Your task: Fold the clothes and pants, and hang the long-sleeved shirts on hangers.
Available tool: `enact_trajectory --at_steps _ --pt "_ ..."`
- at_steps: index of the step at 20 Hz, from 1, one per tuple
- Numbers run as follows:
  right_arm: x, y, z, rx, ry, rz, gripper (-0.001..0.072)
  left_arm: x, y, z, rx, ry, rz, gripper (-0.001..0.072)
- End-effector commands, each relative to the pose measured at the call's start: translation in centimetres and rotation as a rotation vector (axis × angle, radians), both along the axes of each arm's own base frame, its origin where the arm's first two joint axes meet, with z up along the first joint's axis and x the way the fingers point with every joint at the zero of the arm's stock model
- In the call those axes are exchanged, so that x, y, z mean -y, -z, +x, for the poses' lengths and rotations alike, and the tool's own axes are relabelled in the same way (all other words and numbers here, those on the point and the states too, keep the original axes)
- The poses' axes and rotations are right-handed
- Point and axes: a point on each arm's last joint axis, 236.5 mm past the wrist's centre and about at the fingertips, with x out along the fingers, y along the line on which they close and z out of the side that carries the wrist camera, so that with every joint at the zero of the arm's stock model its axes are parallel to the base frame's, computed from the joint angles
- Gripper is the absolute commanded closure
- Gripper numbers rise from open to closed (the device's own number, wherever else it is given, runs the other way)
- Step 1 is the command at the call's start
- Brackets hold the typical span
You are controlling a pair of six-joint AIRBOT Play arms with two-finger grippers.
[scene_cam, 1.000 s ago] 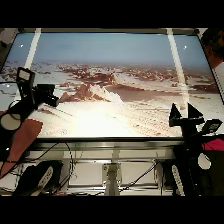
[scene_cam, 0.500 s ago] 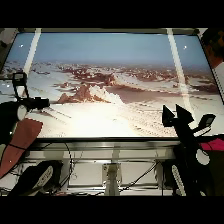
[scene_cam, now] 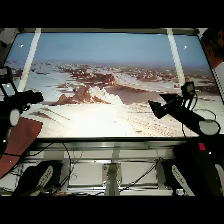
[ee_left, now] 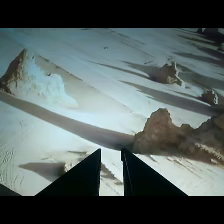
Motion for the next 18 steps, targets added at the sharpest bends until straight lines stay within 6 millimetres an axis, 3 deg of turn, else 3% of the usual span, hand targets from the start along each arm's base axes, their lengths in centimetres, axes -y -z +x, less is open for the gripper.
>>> enact_trajectory --at_steps 1,3,6,9,11,14,18 --pt "6.4 5.9 -0.7 -0.378 0.133 -0.264 0.0046 0.0 -0.5 0.1 0.018 -0.001 0.0 0.0535" --pt "9.6 6.4 -0.8 -0.46 0.248 -0.311 0.0046 0.0 -0.5 0.1 0.018 -0.001 0.0 0.0536" --pt "12.2 4.8 -0.1 -0.444 0.341 -0.298 0.0046 0.0 -0.5 0.1 0.017 -0.001 0.0 0.0536" --pt "13.3 2.8 0.7 -0.408 0.386 -0.275 0.0047 -0.2 -0.6 0.0 0.018 -0.006 0.0 0.054" --pt "12.8 2.0 1.4 -0.388 0.394 -0.232 0.0047 -1.3 -0.7 -0.7 -0.007 -0.049 -0.005 0.059" --pt "11.7 1.5 1.9 -0.371 0.391 -0.171 0.0047 -5.3 -1.1 -3.5 -0.086 -0.188 0.01 0.059" --pt "11.1 0.9 2.6 -0.347 0.393 -0.127 0.0047 -14.3 -3.3 -9.2 -0.124 -0.452 0.153 0.058"
